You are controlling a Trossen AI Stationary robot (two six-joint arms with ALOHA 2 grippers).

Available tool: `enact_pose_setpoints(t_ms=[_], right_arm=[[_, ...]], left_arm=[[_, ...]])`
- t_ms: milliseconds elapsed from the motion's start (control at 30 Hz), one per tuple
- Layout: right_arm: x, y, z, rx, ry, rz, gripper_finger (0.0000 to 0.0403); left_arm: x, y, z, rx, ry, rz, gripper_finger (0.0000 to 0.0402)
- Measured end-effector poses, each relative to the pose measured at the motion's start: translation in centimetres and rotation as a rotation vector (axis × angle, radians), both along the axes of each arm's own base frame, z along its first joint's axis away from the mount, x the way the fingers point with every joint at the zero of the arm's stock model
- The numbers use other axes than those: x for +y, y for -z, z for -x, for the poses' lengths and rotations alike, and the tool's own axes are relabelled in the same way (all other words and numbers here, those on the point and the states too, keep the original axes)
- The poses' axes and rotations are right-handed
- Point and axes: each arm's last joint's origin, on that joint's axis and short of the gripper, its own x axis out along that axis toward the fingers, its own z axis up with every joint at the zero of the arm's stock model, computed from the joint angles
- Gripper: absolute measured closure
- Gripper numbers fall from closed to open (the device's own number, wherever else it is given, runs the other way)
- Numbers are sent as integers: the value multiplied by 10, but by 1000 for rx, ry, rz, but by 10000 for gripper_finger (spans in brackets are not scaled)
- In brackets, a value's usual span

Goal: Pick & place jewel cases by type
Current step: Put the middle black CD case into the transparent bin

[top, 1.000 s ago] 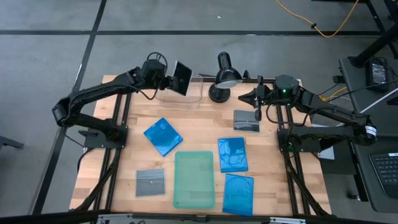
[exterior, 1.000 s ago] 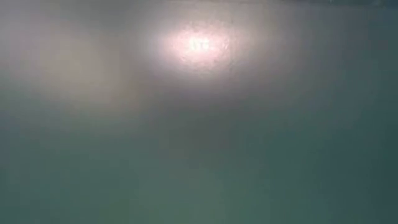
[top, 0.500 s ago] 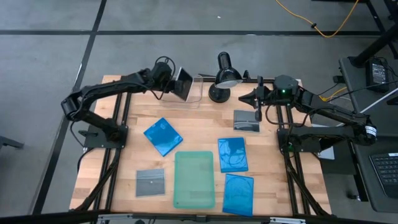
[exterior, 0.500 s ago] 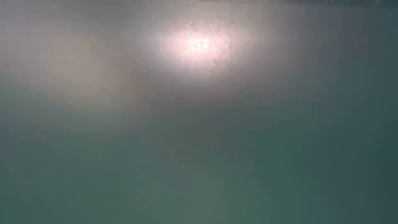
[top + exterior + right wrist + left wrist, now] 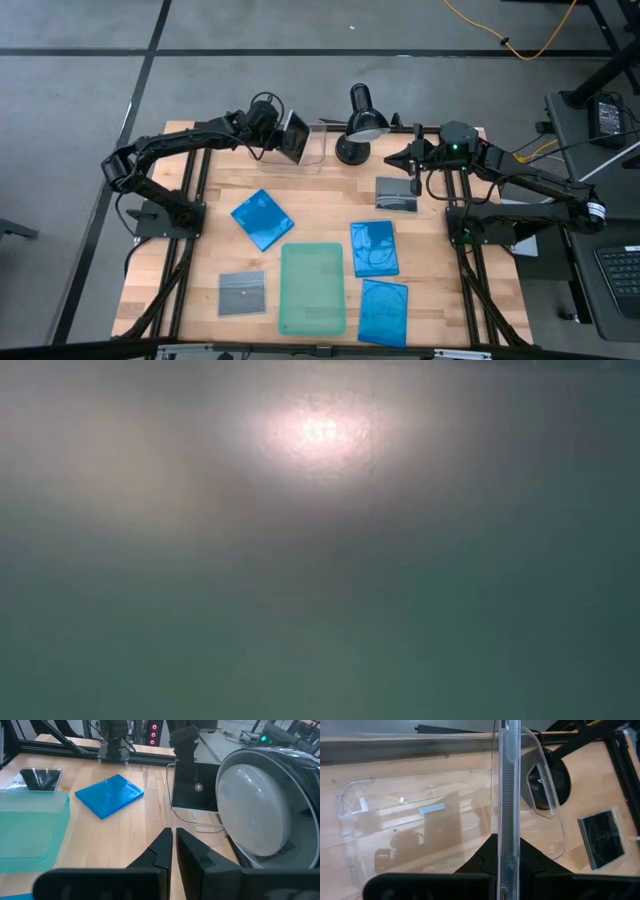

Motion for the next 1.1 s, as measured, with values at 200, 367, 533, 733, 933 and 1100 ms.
enact_pose_setpoints(t_ms=[200, 367, 533, 733, 933, 1100], right_arm=[[0, 0, 0, 0, 0, 0, 373], [0, 0, 0, 0, 0, 0, 373], [0, 0, 0, 0, 0, 0, 373], [0, 0, 0, 3, -7, 17, 373], [0, 0, 0, 3, -8, 21, 373], [0, 0, 0, 4, -7, 21, 373]], left_arm=[[-4, 22, 3, -7, -57, 51, 386], [-6, 38, 6, -32, -110, 69, 386], [-7, 47, 8, -59, -146, 75, 386], [-10, 58, 13, -49, -190, 117, 386], [-9, 56, 12, -71, -193, 99, 386], [-7, 56, 13, -81, -190, 109, 386]])
